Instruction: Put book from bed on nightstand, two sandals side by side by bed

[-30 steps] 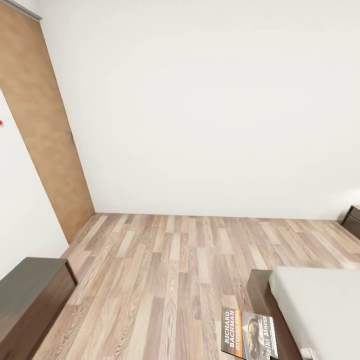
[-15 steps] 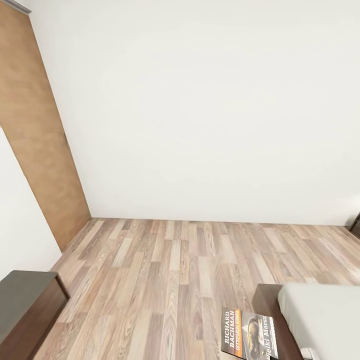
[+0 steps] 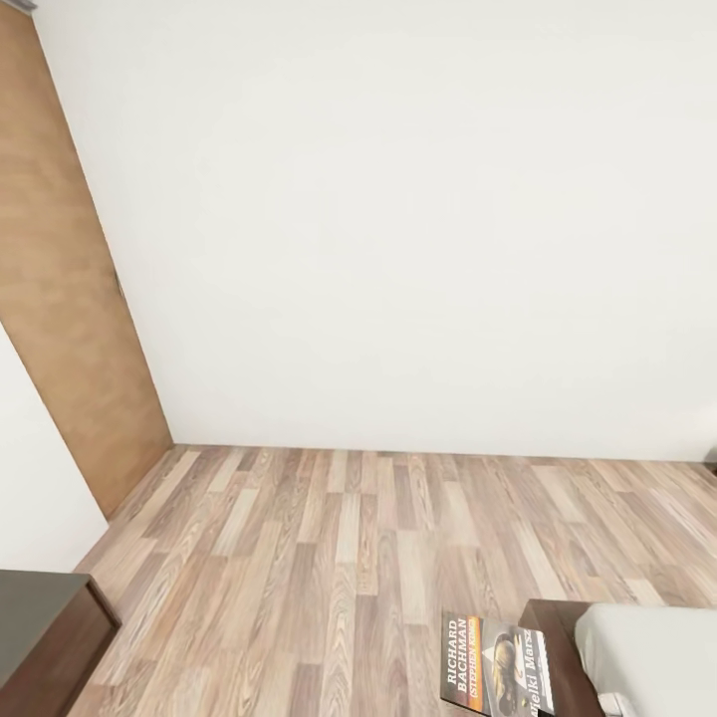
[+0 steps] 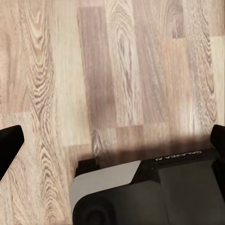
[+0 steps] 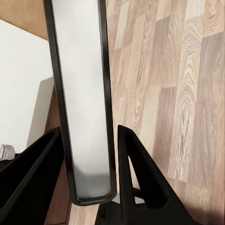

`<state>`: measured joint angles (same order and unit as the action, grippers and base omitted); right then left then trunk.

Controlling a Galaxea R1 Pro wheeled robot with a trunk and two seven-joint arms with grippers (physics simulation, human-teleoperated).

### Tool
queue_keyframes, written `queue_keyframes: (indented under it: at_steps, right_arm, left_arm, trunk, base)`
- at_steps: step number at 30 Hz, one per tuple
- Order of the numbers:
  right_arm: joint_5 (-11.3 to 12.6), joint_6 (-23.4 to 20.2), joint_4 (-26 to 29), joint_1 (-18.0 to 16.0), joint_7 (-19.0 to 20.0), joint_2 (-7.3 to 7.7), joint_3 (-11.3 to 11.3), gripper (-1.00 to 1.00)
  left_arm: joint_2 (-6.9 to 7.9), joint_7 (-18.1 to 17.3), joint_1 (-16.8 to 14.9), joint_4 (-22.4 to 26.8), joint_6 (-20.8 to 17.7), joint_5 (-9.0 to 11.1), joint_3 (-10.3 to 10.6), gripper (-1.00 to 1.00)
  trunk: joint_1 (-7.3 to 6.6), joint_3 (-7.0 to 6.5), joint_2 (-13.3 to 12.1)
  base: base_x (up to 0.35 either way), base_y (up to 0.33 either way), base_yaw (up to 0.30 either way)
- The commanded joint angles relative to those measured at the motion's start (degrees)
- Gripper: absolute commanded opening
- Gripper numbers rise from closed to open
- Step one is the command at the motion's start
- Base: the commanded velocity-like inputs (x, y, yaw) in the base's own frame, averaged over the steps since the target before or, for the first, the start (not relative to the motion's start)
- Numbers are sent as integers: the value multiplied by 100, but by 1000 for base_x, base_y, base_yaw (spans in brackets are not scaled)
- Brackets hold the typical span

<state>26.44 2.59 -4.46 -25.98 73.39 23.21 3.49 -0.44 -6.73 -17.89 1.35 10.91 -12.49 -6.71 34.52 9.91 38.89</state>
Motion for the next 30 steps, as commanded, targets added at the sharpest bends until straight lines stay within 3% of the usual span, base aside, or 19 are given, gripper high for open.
queue_keyframes:
  at_steps: [1, 30]
  right_arm:
    - [36, 31, -20, -12, 18, -1, 12, -100]
    - [36, 31, -20, -12, 19, -1, 12, -100]
  left_arm:
    - [0, -12, -4, -3, 17, -52, -49, 100]
    - [0, -12, -4, -3, 17, -52, -43, 100]
  trunk:
    - [5, 9, 7]
    - [5, 9, 7]
  base:
    - [329, 0, 0]
    - [329, 0, 0]
